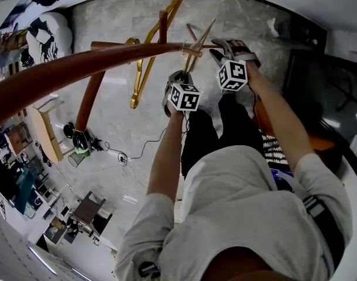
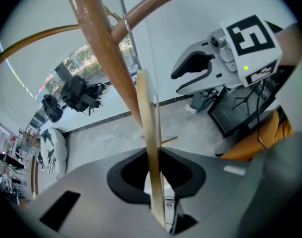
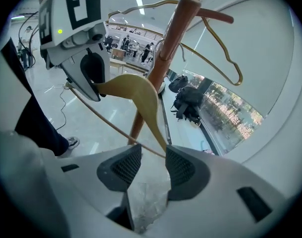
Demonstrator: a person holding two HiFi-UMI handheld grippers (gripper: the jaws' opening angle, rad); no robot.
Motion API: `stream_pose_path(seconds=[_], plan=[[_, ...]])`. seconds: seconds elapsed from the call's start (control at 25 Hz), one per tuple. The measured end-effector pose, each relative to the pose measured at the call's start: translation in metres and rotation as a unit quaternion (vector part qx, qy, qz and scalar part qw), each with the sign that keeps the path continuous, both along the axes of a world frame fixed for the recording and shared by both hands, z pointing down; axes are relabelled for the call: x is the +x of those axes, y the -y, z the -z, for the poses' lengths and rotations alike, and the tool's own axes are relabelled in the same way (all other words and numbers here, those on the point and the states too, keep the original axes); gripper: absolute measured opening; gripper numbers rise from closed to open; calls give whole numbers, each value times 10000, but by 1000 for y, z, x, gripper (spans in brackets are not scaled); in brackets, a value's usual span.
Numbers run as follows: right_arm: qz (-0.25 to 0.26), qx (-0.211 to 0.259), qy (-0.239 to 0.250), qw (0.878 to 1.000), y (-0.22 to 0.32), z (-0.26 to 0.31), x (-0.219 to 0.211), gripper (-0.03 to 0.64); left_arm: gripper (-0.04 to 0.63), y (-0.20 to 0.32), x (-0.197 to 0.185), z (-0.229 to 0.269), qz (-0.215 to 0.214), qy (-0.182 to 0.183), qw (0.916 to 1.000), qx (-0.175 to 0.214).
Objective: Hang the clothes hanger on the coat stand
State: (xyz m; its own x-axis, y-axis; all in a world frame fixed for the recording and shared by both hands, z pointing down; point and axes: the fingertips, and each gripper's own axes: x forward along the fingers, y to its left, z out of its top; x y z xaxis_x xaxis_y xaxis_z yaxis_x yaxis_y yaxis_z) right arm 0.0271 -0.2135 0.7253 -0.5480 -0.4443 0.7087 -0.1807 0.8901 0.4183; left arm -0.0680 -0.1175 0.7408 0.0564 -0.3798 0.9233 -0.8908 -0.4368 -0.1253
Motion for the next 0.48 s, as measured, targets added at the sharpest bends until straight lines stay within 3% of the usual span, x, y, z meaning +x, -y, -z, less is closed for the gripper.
stream_pose_path(seconds=[0.12,0.36,0.48], plan=[[-41,-26,37,10000,-7,1,7,150,66,1,-10,-2,243,-24,9997,-22],[-202,-261,93,9994,-38,-4,23,141,63,-3,-16,-4,172,168,9997,-57],[-495,-401,273,9976,-45,-1,27,104,63,-1,-14,-1,191,173,9996,83]])
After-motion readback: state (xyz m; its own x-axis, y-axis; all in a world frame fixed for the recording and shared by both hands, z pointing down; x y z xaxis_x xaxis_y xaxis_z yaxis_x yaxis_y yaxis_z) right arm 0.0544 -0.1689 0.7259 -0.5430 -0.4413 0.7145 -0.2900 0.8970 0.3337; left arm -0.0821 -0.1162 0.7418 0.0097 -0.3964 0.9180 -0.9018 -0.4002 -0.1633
